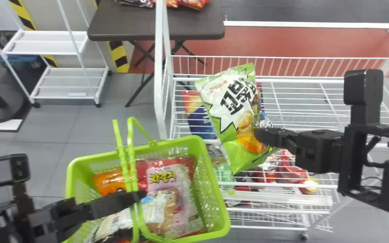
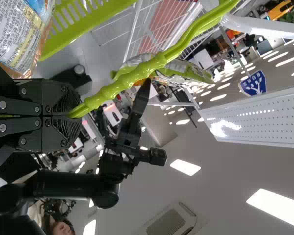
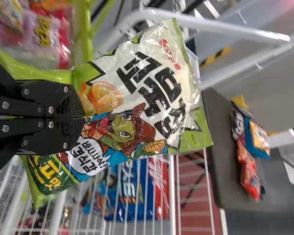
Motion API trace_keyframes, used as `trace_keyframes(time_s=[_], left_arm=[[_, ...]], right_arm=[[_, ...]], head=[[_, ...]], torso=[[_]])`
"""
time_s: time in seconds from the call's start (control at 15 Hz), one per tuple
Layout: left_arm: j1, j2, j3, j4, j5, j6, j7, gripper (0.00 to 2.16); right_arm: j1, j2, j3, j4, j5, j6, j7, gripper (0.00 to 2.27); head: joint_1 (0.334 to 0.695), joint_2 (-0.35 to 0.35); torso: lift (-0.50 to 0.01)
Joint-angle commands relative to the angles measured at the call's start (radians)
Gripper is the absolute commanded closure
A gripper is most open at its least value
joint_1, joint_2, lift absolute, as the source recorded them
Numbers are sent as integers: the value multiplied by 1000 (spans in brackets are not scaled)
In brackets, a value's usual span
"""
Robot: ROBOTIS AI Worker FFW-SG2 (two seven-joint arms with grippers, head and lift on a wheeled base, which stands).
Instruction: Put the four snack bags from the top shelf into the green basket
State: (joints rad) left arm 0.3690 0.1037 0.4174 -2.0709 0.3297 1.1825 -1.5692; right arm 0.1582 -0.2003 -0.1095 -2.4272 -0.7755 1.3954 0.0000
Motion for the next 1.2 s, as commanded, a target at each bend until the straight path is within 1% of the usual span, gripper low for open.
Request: trace_keyframes(time_s=[0.0, 0.2, 0.33, 0.4, 0.47, 0.6, 0.8, 0.87, 0.93, 1.0, 1.07, 1.13], left_arm=[[-10, -1, -12, 0, 0, 4, -11, 2148], [-13, -4, -23, 0, 5, 10, -11, 2148], [-24, -7, -22, -1, 17, 26, -11, 2148], [-30, -7, -22, -3, 23, 35, -11, 2148], [-35, -7, -20, -3, 26, 44, -11, 2148], [-36, -7, -20, -6, 35, 56, -11, 2148], [-36, -15, -23, -20, 34, 65, -11, 2148], [-36, -15, -23, -20, 34, 69, -11, 2148], [-36, -15, -22, -20, 34, 72, -11, 2148], [-36, -15, -17, -21, 34, 72, -11, 2148], [-33, -15, -14, -23, 34, 72, -11, 2148], [-28, -15, -8, -25, 35, 72, -11, 2148]], right_arm=[[3, 2, 60, -13, -45, 37, 0, 2250], [0, 9, 145, -12, -73, 77, -2, 2250], [-2, 16, 174, -3, -111, 95, -3, 2250], [-3, 18, 186, 3, -119, 104, -6, 2250], [-3, 19, 200, 10, -126, 113, -15, 2250], [-5, 19, 226, 30, -139, 123, -25, 2250], [-17, 18, 275, 97, -130, 126, -31, 2246], [-25, 19, 291, 112, -125, 129, -31, 2125], [-26, 19, 298, 119, -108, 132, -31, 1757], [-26, 19, 300, 119, -85, 156, -31, 930], [-23, 18, 292, 111, -71, 175, -31, 43], [-15, 15, 277, 89, -67, 177, -31, -2]], head=[[695, 85], [695, 150], [695, 190], [695, 228], [695, 246], [695, 270], [695, 304], [695, 309], [695, 314], [695, 324], [695, 326], [695, 325]], torso=[[-5], [-5], [-5], [-5], [-5], [-5], [-5], [-5], [-5], [-5], [-5], [-5]])
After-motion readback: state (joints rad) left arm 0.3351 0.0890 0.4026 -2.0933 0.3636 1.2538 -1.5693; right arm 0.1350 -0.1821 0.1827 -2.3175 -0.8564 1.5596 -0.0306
